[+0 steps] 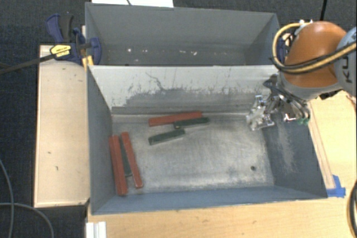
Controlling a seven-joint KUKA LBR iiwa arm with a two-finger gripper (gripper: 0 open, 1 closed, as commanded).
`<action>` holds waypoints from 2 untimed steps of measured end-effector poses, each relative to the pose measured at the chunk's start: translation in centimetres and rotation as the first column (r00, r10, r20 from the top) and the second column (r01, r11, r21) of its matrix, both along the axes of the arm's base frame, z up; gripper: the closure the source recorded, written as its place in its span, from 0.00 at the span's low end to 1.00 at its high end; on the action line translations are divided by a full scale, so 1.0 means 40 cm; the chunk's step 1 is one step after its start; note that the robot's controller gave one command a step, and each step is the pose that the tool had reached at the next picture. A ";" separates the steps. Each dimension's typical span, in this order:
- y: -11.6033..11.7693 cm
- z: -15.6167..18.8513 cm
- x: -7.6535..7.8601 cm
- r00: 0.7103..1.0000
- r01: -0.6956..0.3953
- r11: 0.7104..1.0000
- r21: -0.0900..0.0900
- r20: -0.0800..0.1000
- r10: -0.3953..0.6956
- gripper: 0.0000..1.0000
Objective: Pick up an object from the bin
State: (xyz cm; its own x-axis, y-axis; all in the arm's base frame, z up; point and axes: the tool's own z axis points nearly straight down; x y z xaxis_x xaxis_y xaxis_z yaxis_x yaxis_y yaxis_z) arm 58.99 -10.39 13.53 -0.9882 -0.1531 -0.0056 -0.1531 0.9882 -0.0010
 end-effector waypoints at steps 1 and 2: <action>0.018 -0.030 -0.007 0.999 -0.047 0.999 0.000 -0.003 0.047 1.00; 0.073 -0.030 -0.058 0.983 -0.184 0.983 0.000 -0.004 0.184 1.00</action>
Offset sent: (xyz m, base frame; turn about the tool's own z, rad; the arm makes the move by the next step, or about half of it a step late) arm -0.0332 0.0398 -0.0123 -0.2356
